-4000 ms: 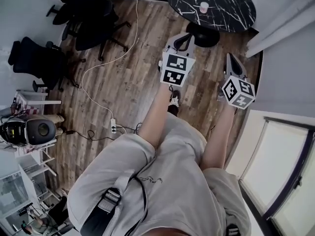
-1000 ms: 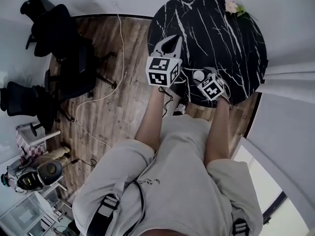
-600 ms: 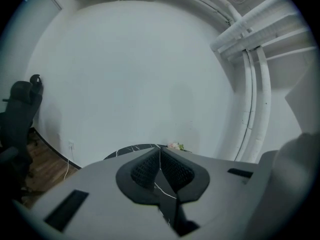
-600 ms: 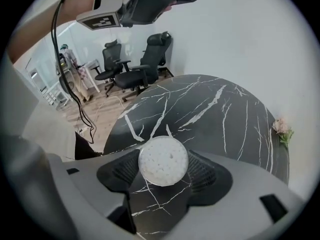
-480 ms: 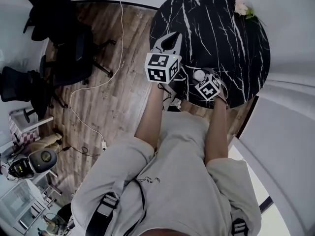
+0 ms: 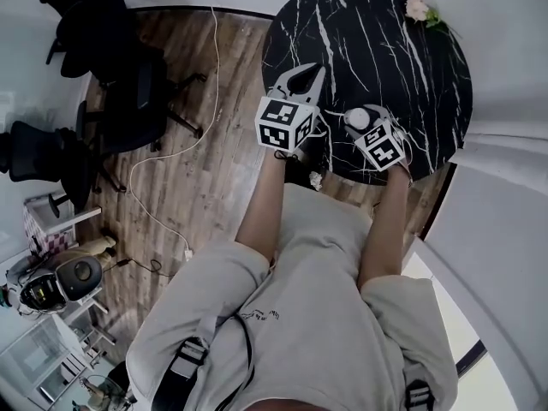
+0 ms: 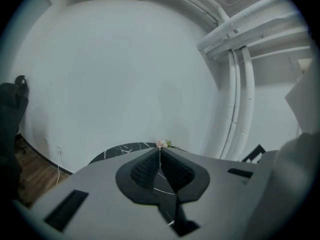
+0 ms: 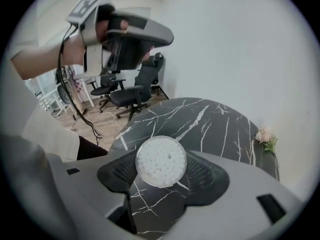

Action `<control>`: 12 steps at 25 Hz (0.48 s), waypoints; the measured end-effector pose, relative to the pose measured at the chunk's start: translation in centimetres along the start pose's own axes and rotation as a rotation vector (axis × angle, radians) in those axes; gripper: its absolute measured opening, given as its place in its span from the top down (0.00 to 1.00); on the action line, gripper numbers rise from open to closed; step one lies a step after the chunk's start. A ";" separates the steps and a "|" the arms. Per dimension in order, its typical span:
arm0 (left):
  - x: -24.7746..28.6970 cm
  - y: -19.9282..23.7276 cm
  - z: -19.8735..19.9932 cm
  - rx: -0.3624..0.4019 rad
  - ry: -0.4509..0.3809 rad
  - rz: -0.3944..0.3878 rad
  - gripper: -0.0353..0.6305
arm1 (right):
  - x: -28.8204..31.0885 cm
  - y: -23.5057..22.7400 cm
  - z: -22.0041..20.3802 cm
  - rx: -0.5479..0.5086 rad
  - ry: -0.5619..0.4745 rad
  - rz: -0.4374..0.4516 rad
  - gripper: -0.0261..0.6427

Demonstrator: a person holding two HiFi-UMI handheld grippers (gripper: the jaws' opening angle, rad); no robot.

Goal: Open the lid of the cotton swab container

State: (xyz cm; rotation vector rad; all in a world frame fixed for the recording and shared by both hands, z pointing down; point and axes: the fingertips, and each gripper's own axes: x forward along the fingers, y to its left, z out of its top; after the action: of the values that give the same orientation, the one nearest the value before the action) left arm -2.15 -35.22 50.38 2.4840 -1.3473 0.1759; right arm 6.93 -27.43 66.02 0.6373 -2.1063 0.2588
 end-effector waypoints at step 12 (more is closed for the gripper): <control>-1.0 -5.7 -0.6 0.298 0.046 -0.245 0.69 | -13.9 -3.5 9.8 -0.131 -0.207 -0.144 0.53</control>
State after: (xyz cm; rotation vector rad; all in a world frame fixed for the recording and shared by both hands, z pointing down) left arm 2.10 -31.36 49.46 2.8443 -1.0504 0.4002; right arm 8.33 -29.59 48.88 0.7596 -2.2397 -0.0267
